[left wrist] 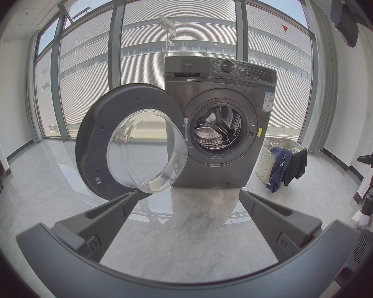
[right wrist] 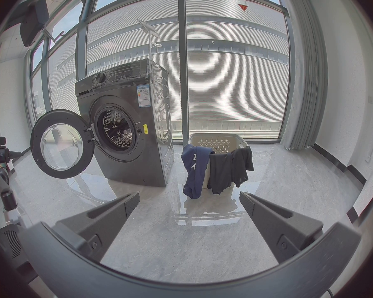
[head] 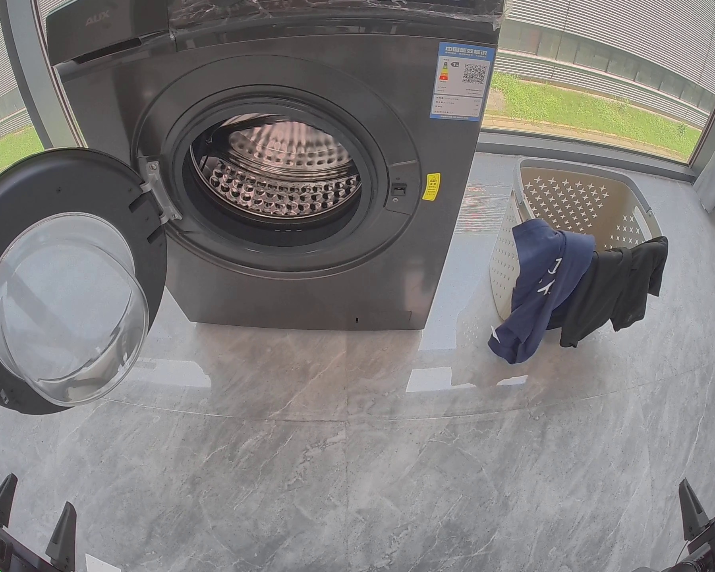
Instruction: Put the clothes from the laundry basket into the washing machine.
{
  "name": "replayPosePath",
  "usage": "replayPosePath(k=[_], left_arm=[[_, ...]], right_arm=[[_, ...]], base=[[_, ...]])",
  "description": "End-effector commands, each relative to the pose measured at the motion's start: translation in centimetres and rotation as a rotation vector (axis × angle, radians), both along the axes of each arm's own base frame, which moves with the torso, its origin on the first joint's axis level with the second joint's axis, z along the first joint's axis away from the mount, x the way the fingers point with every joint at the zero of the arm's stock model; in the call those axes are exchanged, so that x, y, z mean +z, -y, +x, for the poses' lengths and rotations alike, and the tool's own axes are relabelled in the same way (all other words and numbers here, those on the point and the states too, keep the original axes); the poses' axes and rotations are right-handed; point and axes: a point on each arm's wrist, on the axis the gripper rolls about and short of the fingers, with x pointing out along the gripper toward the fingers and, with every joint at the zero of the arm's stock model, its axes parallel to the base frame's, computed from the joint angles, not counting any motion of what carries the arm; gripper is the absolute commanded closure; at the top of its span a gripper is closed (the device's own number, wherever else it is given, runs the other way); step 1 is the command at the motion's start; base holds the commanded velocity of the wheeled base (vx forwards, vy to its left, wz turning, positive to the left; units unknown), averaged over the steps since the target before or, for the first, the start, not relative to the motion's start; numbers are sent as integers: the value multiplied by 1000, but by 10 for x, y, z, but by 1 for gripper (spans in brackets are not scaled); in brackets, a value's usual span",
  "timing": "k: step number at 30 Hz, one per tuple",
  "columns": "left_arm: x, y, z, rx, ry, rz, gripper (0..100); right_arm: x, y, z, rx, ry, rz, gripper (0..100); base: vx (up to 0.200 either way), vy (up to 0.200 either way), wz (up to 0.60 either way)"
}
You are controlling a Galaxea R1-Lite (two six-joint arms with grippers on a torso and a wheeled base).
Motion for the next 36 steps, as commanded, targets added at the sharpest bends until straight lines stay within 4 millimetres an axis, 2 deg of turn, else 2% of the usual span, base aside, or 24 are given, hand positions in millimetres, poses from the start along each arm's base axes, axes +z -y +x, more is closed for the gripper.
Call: replayPosePath(k=[1, 10, 16, 31, 36], left_arm=[[-5, 0, 0, -1, 0, -1, 0], [-5, 0, 0, -1, 0, 1, 0], [-5, 0, 0, -1, 0, 1, 0], [-5, 0, 0, -1, 0, -1, 0], [-5, 0, 0, -1, 0, -3, 0]], right_arm=[[-5, 0, 1, 1, -11, -2, 0], [-5, 0, 1, 2, -11, -2, 0], [-5, 0, 1, 2, -11, -2, 0], [-5, 0, 1, 2, -11, -2, 0], [-5, 0, 1, 2, -11, -2, 0]], base=[[200, 0, 0], [200, 0, 0], [0, 0, 0], [0, -200, 0], [0, 0, 0]])
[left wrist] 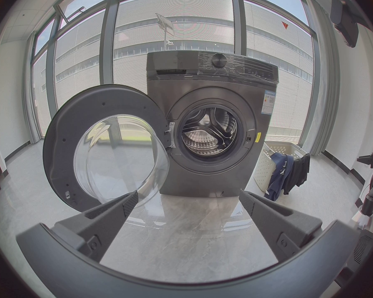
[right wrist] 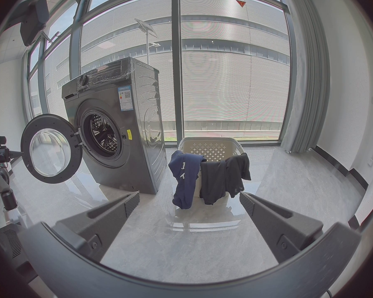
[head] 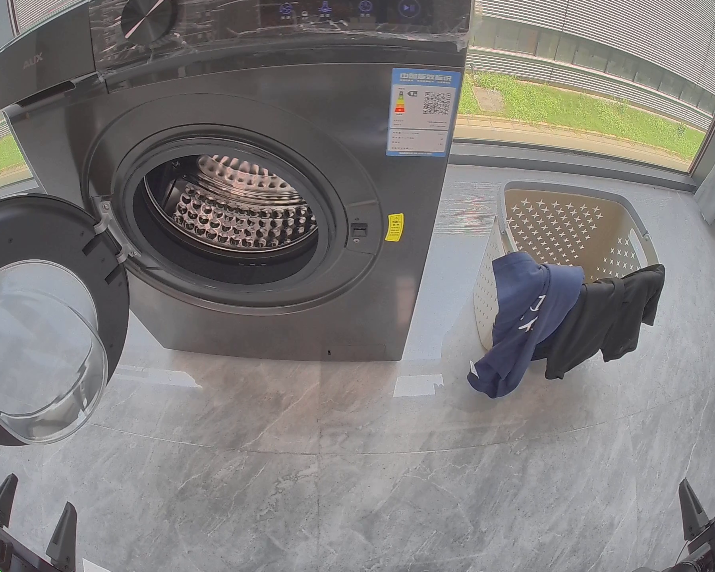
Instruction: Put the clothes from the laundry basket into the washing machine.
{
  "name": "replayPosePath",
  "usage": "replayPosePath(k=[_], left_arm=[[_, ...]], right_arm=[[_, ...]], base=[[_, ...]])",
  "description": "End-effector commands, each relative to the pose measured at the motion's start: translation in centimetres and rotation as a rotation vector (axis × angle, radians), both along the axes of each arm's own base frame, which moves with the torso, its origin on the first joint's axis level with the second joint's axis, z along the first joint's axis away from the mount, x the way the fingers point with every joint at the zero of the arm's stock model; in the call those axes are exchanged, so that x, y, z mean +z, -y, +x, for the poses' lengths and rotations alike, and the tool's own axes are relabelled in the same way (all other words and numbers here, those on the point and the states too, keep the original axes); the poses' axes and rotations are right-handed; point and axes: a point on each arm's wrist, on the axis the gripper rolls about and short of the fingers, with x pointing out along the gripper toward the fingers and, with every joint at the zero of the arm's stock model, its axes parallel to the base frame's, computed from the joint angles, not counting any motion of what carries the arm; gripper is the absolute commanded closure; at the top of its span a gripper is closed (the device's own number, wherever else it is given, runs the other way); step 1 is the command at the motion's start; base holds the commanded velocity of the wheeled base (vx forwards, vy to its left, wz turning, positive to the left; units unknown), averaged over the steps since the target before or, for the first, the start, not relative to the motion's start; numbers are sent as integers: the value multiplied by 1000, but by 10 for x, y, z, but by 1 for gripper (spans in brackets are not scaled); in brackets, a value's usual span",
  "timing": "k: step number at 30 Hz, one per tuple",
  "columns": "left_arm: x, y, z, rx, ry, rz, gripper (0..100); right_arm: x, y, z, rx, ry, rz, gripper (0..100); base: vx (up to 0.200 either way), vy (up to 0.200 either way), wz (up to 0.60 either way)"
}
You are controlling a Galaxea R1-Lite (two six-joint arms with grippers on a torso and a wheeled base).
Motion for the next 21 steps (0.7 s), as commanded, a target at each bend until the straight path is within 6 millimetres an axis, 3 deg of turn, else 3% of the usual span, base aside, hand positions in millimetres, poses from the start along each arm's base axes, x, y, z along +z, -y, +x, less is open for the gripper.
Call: replayPosePath(k=[1, 7, 21], left_arm=[[-5, 0, 0, 0, -1, -1, 0], [-5, 0, 0, 0, -1, 0, 0], [-5, 0, 0, 0, -1, 0, 0]], right_arm=[[-5, 0, 1, 0, -10, 0, 0], [-5, 0, 1, 0, -10, 0, 0], [-5, 0, 1, 0, -10, 0, 0]], base=[[0, 0, 0], [0, 0, 0], [0, -200, 0]])
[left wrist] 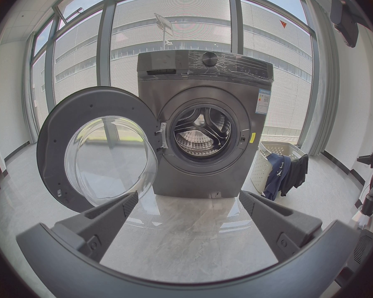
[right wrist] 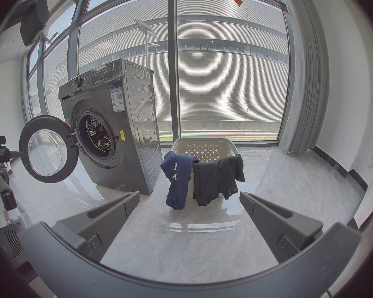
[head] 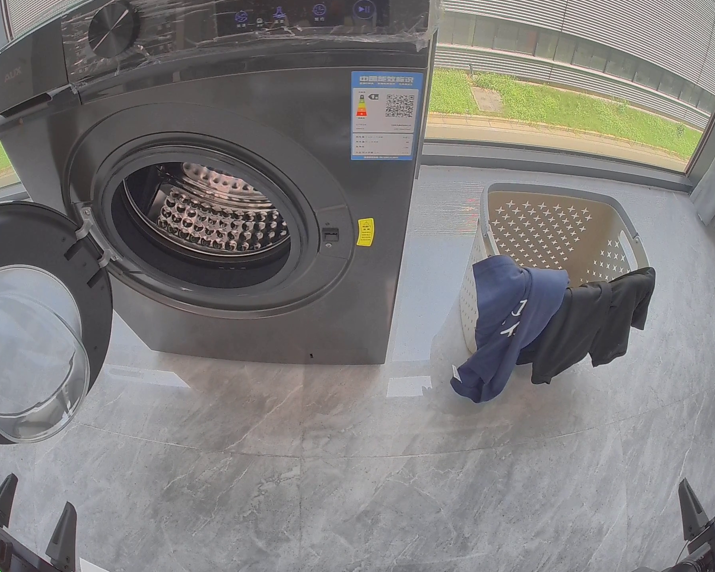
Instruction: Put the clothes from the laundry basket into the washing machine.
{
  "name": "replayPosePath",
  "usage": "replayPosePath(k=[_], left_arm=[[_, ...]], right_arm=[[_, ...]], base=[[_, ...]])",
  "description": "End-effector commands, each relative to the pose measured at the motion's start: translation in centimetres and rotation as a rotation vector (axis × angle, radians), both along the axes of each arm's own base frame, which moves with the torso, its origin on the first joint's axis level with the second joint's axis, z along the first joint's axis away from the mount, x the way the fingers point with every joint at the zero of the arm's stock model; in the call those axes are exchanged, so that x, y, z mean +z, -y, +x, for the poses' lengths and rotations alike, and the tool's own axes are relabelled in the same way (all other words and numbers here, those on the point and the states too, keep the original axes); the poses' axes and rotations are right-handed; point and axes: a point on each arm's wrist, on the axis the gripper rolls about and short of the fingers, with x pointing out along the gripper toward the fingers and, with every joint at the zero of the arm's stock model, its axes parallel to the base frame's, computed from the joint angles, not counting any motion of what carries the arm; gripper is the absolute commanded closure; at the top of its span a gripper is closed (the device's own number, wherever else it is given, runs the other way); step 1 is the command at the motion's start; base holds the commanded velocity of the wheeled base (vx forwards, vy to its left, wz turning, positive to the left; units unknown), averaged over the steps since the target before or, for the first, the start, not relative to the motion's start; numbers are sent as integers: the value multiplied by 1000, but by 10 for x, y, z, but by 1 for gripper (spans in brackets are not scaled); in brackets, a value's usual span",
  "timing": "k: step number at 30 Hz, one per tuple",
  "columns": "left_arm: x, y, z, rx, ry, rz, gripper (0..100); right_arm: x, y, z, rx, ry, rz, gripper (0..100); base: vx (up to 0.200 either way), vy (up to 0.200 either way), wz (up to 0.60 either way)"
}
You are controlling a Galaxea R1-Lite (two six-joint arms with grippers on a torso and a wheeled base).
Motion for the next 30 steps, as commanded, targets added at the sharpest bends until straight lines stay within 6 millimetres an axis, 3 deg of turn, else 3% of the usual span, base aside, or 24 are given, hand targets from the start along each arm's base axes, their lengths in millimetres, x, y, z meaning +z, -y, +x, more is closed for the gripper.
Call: replayPosePath(k=[1, 10, 19, 30], left_arm=[[-5, 0, 0, 0, 0, 0, 0], [-5, 0, 0, 2, 0, -2, 0], [-5, 0, 0, 2, 0, 0, 0], [-5, 0, 0, 2, 0, 0, 0]], right_arm=[[-5, 0, 1, 1, -9, 0, 0], [-5, 0, 1, -1, -9, 0, 0], [-5, 0, 1, 1, -9, 0, 0], [-5, 0, 1, 1, -9, 0, 0]], base=[[0, -200, 0], [0, -200, 0], [0, 0, 0], [0, -200, 0]])
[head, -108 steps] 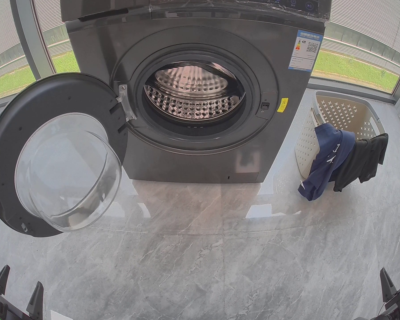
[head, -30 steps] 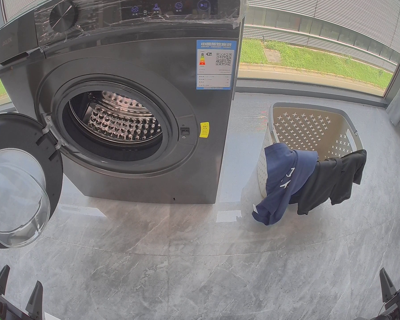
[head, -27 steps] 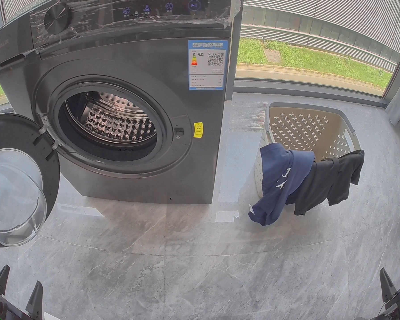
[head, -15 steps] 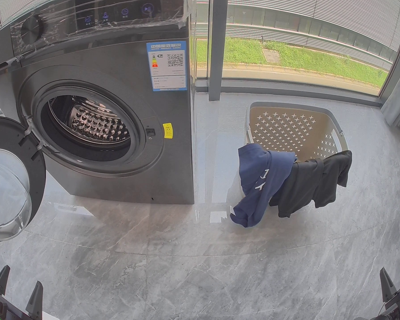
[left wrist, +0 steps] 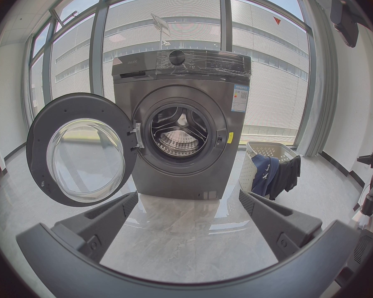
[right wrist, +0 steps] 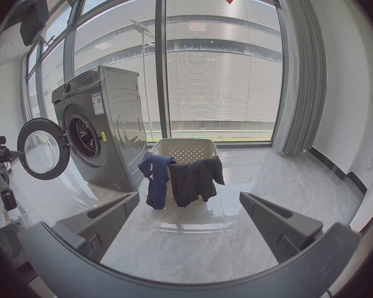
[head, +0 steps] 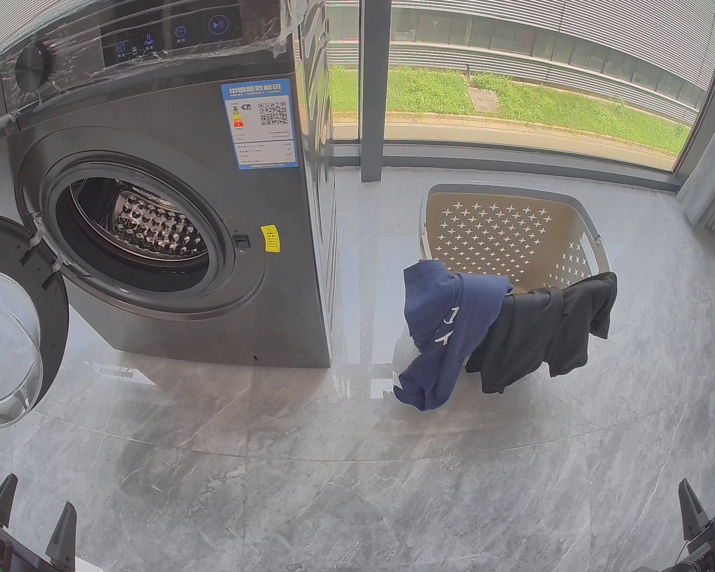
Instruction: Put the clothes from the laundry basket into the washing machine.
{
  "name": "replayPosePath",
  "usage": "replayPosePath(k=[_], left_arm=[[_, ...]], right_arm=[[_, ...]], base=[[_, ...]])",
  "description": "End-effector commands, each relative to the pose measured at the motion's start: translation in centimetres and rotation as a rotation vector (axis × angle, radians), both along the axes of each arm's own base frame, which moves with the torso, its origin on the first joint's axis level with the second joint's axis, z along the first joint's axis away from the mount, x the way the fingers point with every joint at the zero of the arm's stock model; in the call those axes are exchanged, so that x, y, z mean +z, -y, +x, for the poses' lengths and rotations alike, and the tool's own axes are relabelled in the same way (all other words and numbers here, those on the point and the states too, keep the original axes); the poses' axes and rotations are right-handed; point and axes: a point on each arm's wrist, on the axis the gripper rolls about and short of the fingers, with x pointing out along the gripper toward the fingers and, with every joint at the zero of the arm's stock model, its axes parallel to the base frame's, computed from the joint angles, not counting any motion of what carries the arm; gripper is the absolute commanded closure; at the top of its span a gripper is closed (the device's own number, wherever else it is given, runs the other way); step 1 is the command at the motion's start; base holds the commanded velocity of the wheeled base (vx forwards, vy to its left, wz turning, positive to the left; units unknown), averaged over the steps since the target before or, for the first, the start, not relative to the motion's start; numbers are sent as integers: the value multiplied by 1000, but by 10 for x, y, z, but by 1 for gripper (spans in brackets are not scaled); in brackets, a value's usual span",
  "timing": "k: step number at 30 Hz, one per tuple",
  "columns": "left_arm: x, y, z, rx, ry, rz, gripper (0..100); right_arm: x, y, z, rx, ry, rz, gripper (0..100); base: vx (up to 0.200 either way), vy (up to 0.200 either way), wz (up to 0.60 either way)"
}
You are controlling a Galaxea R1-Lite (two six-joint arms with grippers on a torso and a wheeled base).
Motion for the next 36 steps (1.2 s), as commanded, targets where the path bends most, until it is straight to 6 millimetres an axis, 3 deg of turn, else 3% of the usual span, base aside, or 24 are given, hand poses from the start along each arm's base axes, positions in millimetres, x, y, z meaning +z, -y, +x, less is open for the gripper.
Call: replayPosePath(k=[1, 10, 28, 36], left_arm=[[-5, 0, 0, 1, -1, 0, 0], [-5, 0, 0, 1, -1, 0, 0], [-5, 0, 0, 1, -1, 1, 0], [-5, 0, 0, -1, -1, 3, 0]], right_arm=[[-5, 0, 1, 1, -8, -1, 0], [-5, 0, 1, 1, -8, -1, 0], [-5, 0, 1, -1, -8, -1, 0], [-5, 0, 1, 1, -8, -1, 0]], base=[[0, -200, 0], [0, -200, 0], [0, 0, 0], [0, -200, 0]])
